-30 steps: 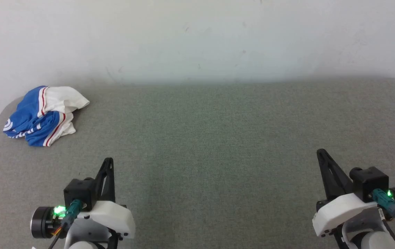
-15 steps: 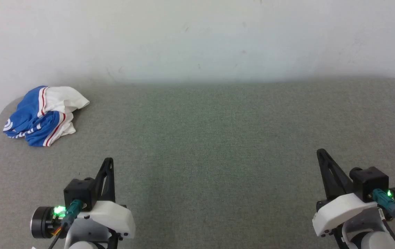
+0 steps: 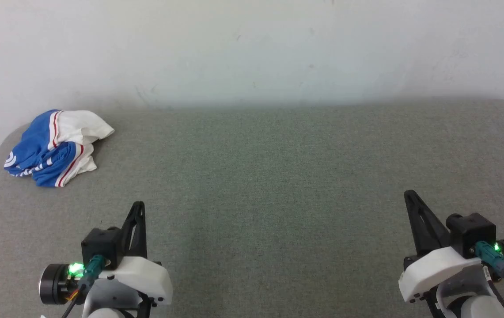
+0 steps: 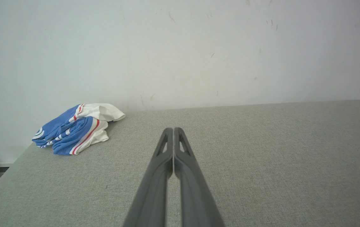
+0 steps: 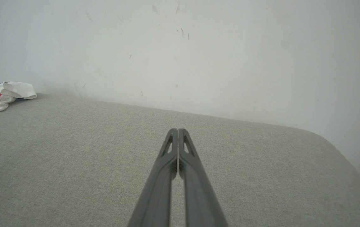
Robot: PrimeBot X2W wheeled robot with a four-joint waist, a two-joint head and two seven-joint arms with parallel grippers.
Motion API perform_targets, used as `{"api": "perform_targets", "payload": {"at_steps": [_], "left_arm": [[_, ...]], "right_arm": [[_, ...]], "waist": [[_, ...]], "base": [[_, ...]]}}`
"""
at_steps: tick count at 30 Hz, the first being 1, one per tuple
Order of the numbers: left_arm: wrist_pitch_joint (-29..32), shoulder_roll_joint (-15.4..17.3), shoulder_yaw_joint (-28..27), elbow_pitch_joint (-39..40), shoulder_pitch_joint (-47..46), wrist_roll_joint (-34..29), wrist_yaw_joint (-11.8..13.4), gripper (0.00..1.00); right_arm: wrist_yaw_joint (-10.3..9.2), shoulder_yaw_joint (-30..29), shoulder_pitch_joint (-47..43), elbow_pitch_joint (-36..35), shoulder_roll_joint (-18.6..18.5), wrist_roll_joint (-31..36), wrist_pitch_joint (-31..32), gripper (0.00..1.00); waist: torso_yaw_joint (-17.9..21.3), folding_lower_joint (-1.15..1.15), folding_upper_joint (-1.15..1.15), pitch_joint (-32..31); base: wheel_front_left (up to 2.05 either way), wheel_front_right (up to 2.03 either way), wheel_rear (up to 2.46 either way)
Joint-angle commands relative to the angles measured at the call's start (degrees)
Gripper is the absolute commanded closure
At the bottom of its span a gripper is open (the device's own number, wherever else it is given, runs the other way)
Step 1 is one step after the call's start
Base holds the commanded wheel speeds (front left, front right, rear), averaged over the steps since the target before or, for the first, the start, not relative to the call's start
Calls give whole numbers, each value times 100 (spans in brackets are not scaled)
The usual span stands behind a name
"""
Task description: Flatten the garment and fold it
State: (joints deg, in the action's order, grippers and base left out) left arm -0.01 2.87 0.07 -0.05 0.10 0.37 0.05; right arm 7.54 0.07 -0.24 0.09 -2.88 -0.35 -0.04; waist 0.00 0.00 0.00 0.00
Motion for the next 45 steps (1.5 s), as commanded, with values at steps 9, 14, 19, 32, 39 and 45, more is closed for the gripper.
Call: {"api": "perform_targets", "payload": {"at_steps": [9, 14, 19, 32, 39, 45], "left_arm": [[1, 0, -7, 5, -10, -37, -5, 100], [-1, 0, 4, -1, 0, 3, 1, 0], [-61, 0, 29, -32, 2, 44, 23, 0], [-217, 0, 90, -105, 6, 147, 84, 0], [-300, 0, 114, -135, 17, 196, 121, 0], [-372, 0, 122, -160, 38, 249, 147, 0]], "right_arm": [[-5, -7, 24, -9, 1, 35, 4, 100], [0, 4, 0, 3, 0, -2, -1, 0], [0, -10, 8, 59, 0, -38, -60, 0], [-1, -36, 20, 121, 0, -135, -216, 0], [-1, -13, 14, 149, 0, -207, -299, 0], [-1, 5, 5, 171, 0, -268, -371, 0]], "waist": [[0, 0, 0, 0], [0, 0, 0, 1], [0, 0, 0, 5], [-52, 0, 0, 16], [-177, 0, 0, 11], [-338, 0, 0, 1]], "base": [[0, 0, 0], [0, 0, 0], [0, 0, 0], [0, 0, 0], [0, 0, 0], [0, 0, 0]]}}
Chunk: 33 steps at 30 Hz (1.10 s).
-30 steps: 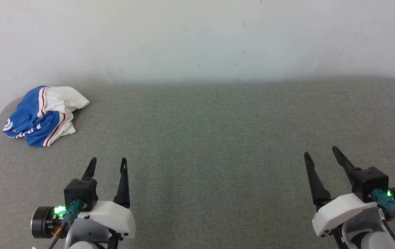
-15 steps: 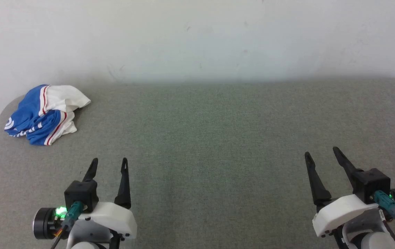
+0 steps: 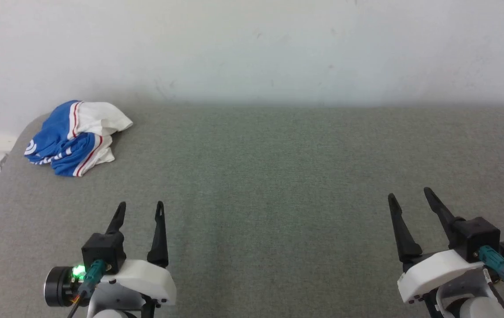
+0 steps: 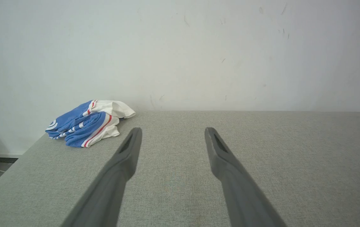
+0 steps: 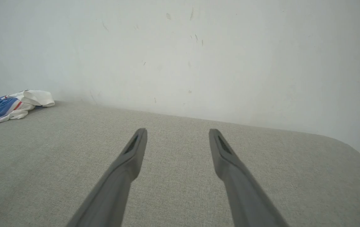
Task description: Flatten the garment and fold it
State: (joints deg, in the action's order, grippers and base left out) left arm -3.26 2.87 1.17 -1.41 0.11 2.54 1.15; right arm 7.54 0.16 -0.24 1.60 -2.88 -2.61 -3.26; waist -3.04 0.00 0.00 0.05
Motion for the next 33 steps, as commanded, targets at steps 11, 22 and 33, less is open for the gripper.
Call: {"api": "perform_targets", "payload": {"at_steps": [11, 22, 33], "left_arm": [[-179, 0, 43, -55, 77, 149, 109, 0], [-310, 0, 69, -77, 105, 237, 177, 0], [-442, 0, 114, -88, 148, 308, 226, 0]], "right_arm": [[-2, 87, 6, 89, 0, -96, -181, 0], [-2, 179, 2, 139, 0, -132, -312, 0], [-3, 246, -13, 231, 0, -196, -444, 0]], "waist": [[-361, 0, 0, -3], [-728, 0, 0, -7], [-1097, 0, 0, -50]], "base": [[0, 0, 0], [0, 0, 0], [0, 0, 0]]}}
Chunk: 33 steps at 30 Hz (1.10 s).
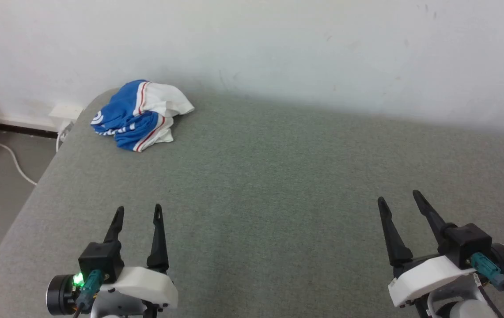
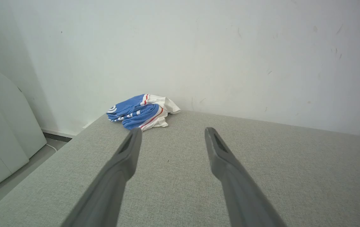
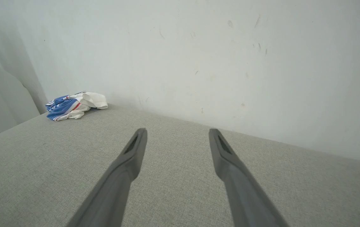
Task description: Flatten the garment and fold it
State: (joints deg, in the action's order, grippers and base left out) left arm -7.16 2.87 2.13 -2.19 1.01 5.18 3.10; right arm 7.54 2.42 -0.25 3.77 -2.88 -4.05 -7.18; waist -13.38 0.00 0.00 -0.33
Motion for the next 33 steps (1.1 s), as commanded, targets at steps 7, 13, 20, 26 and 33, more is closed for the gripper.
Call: {"api": "perform_targets", "payload": {"at_steps": [7, 13, 20, 26, 33], "left_arm": [[-124, 0, 43, -21, 90, 83, 33, 0], [-196, 0, 67, -53, 111, 110, 49, 0], [-280, 0, 110, -83, 142, 144, 78, 0], [-351, 0, 133, -112, 181, 177, 97, 0], [-435, 0, 174, -115, 190, 222, 125, 0]], "right_arm": [[-3, 40, -17, 49, 0, -62, -123, 0], [-3, 74, -20, 48, 0, -66, -195, 0], [-4, 123, -41, 82, 1, -113, -279, 0], [-4, 178, -53, 144, 1, -151, -350, 0], [-4, 207, -46, 222, 1, -213, -434, 0]], "waist": [[-250, 0, 0, -23], [-427, 0, 0, -41], [-623, 0, 0, -68], [-767, 0, 0, -80], [-936, 0, 0, -85]], "base": [[0, 0, 0], [0, 0, 0], [0, 0, 0], [0, 0, 0], [0, 0, 0]]}}
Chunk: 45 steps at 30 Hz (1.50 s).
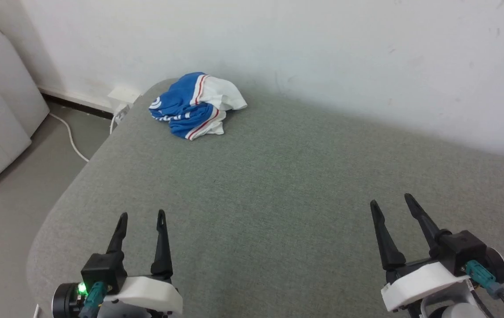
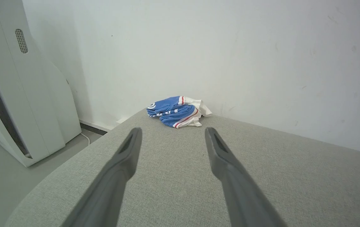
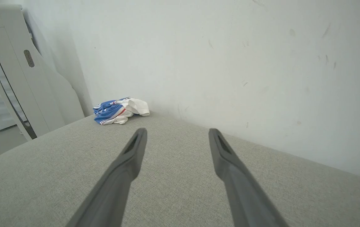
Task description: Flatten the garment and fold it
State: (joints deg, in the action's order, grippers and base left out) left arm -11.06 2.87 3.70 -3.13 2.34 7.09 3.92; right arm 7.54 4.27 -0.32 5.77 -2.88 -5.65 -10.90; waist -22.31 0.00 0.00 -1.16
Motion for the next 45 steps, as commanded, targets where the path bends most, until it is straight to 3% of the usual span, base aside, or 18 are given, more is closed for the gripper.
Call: {"api": "perform_targets", "payload": {"at_steps": [1, 14, 21, 25, 30, 41, 45], "left_arm": [[-57, 0, 23, -21, 59, 39, 49, 0], [-213, 0, 55, 7, -68, 158, 45, 0], [-297, 20, -56, -438, -856, 181, -235, 0], [-345, 186, -190, -1131, -1760, 226, -466, 0], [-264, 598, -360, -2583, -3161, 367, -676, 0], [901, 1599, -176, -4887, -5660, 526, -1089, 0], [1354, 1720, -138, -5419, -6292, 926, -1133, 0]], "right_arm": [[-4, 24, -37, 31, 1, -62, -74, 0], [-5, 77, 76, 119, 1, -73, -229, 0], [-5, 154, 280, 21, 1, 192, -313, 0], [-5, 209, 462, -109, 1, 385, -360, 0], [-5, 303, 717, -358, 1, 605, -409, 0], [-5, 371, 984, -1222, -13, 1001, -344, 0], [-5, 382, 1040, -1572, -31, 1057, -223, 0]], "waist": [[-66, 0, 0, -1], [-213, 0, 0, 308], [-115, 0, 0, 912], [48, 0, 0, 1362], [369, 0, 0, 2016], [995, 0, 0, 3114], [1142, 0, 0, 3400]], "base": [[0, 0, 0], [0, 0, 0], [0, 0, 0], [0, 0, 0], [0, 0, 0], [0, 0, 0], [0, 0, 0]]}}
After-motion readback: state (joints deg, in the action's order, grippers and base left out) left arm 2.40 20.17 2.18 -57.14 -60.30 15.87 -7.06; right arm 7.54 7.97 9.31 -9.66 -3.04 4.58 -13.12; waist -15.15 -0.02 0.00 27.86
